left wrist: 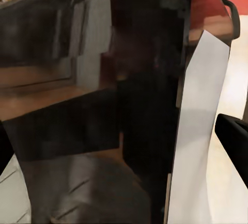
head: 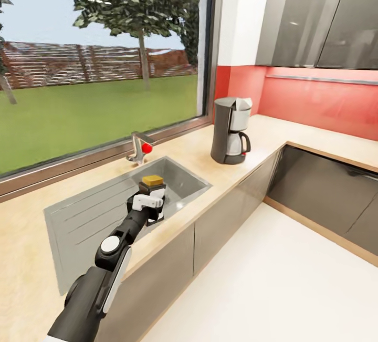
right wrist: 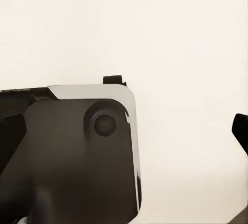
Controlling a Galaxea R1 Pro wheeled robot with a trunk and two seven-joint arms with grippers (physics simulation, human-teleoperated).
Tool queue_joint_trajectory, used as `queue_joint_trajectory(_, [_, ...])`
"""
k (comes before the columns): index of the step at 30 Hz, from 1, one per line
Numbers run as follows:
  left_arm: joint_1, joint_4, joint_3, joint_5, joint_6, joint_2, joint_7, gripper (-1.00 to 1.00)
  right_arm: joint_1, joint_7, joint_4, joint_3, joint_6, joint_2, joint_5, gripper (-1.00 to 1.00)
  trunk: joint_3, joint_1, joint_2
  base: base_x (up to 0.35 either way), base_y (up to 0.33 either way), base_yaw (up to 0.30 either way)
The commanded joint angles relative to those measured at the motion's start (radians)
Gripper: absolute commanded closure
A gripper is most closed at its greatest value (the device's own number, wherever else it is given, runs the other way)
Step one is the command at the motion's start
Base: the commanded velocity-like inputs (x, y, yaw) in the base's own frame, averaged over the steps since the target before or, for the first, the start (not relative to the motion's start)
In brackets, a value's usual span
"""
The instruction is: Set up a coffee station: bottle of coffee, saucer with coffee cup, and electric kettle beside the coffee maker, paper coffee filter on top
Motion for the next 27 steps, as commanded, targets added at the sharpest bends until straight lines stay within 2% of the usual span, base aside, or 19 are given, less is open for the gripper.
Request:
queue_joint_trajectory(1, [-0.001, -0.002, 0.001, -0.007, 0.006, -0.001, -0.005, 1.00, -0.001, 0.004, 0.001, -0.009, -0.004, 0.000, 0.008, -1.00, -0.002, 0.001, -0.002, 0.280, -0.154, 0.000])
queue_joint_trajectory(15, [-0.001, 0.000, 0.000, -0.005, 0.004, -0.001, -0.005, 1.00, -0.001, 0.004, 0.001, -0.010, -0.005, 0.000, 0.008, -1.00, -0.002, 0.001, -0.002, 0.253, -0.179, 0.000])
queue_joint_trajectory(27, [-0.001, 0.002, 0.001, -0.005, 0.004, -0.001, -0.004, 1.00, -0.001, 0.004, 0.001, -0.010, -0.005, 0.000, 0.008, -1.00, -0.002, 0.001, -0.002, 0.172, -0.229, 0.000])
